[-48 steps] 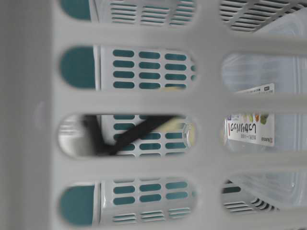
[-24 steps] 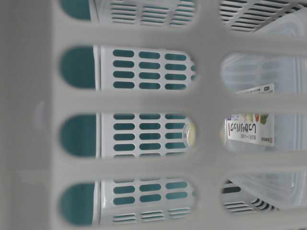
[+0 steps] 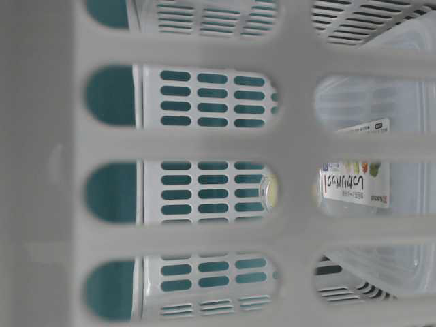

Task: Pick up the cellophane tape from the shopping basket with the left arm.
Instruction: 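Lift the tape roll upward out of the basket with the left gripper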

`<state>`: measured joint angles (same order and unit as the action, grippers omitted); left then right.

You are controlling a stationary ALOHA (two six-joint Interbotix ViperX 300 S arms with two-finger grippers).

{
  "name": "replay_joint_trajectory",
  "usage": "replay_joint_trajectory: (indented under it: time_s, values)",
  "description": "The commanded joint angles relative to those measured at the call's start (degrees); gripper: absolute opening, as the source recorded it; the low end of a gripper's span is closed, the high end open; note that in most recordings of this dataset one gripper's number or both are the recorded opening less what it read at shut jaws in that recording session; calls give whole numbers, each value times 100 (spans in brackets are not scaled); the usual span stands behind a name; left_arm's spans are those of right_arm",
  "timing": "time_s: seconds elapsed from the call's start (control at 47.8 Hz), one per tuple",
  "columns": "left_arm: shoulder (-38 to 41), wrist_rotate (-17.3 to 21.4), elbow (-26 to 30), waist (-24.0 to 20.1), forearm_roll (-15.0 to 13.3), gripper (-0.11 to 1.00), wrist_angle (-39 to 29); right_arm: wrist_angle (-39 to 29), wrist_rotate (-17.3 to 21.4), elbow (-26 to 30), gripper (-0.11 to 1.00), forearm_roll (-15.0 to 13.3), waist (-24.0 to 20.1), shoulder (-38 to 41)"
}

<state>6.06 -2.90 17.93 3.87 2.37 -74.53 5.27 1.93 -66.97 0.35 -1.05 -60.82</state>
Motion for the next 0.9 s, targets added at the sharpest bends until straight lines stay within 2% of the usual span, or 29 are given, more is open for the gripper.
replay_joint_trajectory:
  time_s: [0.0, 0.88]
  values:
    - [-88, 0, 141, 9, 18, 50, 9, 62, 9, 44, 80, 18, -35, 35]
    - [-88, -44, 18, 35, 18, 50, 9, 88, 0, 53, 80, 26, -88, 0]
